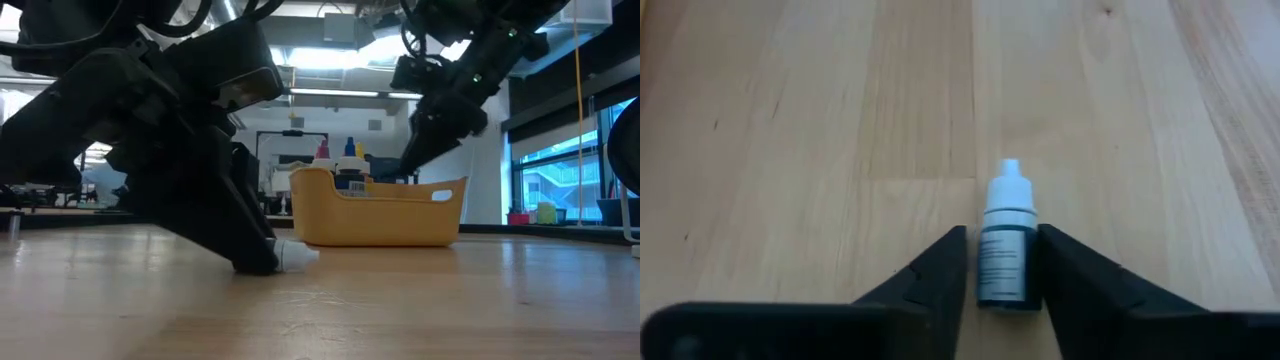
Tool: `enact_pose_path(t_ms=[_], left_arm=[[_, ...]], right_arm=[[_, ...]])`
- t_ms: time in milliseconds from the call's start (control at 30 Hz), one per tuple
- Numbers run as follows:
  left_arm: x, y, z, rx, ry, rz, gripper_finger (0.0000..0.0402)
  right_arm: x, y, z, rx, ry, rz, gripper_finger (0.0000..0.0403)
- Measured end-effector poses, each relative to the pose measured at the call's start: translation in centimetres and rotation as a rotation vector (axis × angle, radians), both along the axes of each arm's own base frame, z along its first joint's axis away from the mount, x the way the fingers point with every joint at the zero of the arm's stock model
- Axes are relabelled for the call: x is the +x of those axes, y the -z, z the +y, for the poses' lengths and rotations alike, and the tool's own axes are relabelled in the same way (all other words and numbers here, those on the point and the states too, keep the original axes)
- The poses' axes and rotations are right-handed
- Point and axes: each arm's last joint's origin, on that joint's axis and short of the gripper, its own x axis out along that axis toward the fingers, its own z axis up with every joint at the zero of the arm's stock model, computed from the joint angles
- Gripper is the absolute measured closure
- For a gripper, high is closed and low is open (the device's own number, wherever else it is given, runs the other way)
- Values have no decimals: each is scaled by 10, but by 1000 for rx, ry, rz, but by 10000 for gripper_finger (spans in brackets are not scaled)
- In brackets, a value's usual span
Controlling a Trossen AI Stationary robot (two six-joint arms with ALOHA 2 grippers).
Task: Pick & Place food coloring
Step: Put the small black food coloring bottle into the yellow bin
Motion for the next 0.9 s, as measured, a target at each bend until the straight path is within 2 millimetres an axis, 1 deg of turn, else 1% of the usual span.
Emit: enact_pose_path(t_ms=[133, 200, 267, 400, 500, 600, 700, 800, 900], left_arm=[[-1, -3, 0, -1, 5, 2, 325], [-1, -7, 2, -7, 11, 0, 335], [-2, -17, 3, -14, 9, -17, 335], [-2, -45, 10, -21, -39, -102, 332], [-3, -66, 19, 7, -125, -189, 319], [-3, -79, 28, 46, -180, -232, 316], [-3, -85, 36, 56, -188, -238, 321], [-1, -87, 41, 56, -202, -242, 327], [1, -89, 46, 54, -221, -255, 328]], right_arm=[[6, -5, 2, -3, -13, -74, 295], [7, -7, 5, -24, -45, -92, 295], [8, -7, 8, -49, -85, -91, 295], [11, -10, 15, -56, -156, -124, 295], [14, -13, 22, -14, -270, -176, 294], [19, -20, 32, 9, -384, -263, 291], [22, -27, 42, -21, -453, -315, 271], [25, -39, 52, -41, -505, -352, 234], [27, -45, 61, -47, -553, -373, 199]])
